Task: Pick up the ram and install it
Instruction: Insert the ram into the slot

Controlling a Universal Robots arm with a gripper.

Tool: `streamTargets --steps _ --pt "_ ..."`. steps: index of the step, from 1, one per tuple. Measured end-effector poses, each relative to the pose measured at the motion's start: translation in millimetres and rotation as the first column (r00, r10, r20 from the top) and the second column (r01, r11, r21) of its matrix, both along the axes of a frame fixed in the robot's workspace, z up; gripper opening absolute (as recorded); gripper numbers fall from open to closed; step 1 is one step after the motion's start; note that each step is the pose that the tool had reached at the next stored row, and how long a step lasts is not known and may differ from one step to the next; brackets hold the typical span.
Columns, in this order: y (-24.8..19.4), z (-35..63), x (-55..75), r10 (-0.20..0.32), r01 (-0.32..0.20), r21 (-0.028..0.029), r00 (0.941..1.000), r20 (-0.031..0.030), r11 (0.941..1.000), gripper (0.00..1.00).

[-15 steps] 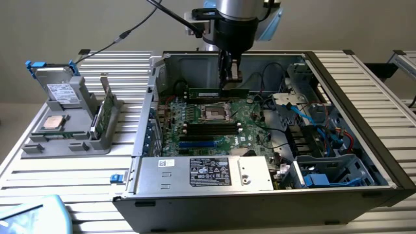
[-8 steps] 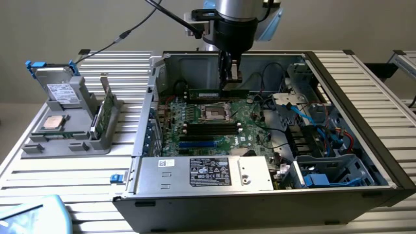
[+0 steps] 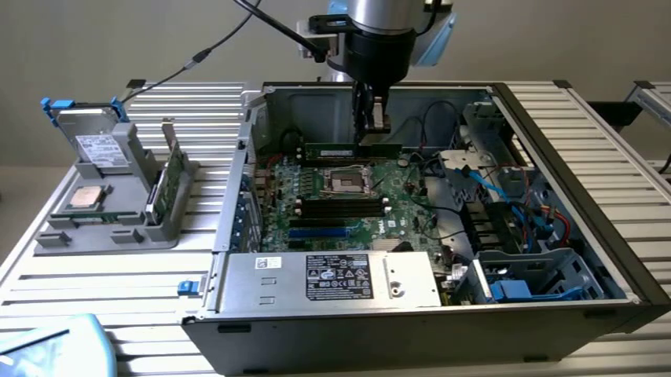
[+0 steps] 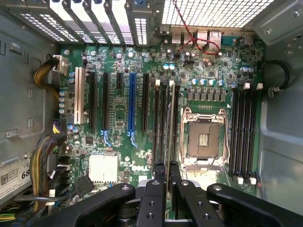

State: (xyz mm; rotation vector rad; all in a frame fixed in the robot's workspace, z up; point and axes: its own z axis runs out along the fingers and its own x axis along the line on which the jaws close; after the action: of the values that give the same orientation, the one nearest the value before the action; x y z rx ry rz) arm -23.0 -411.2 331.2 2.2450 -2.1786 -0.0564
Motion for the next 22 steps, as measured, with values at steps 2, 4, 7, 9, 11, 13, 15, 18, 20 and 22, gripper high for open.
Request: streamTargets --steps 2,4,7,9,11,13,15,18,20,22 --pt "0.0 0.0 0.0 0.0 0.0 0.0 1.0 0.0 1.0 0.14" --pt "0.0 -0.6 0.0 0.0 0.0 0.0001 1.0 0.0001 1.0 0.14" --pt "0.0 -5.5 -0.3 0.0 0.0 -0.0001 1.0 0.0 1.0 0.14" --pt "0.0 -9.2 -0.8 0.001 -0.001 0.0 1.0 0.0 1.0 0.14" --pt "0.0 -12.8 -1.2 0.003 -0.003 0.0 1.0 0.0 1.0 0.14" --pt "0.0 -16.5 -1.6 0.005 -0.005 -0.0001 1.0 0.0 1.0 0.14" --pt "0.0 -20.1 -2.3 0.008 -0.008 0.0 1.0 0.0 1.0 0.14" --pt "-0.1 -25.6 -4.6 0.019 -0.019 0.0 0.9998 0.0 0.9998 0.14" --pt "-0.1 -29.2 -5.5 0.03 -0.03 -0.0001 0.9995 0.0 0.9995 0.14" --pt "-0.2 -33.0 -6.4 0.041 -0.041 0.0001 0.9991 0.0 0.9991 0.14"
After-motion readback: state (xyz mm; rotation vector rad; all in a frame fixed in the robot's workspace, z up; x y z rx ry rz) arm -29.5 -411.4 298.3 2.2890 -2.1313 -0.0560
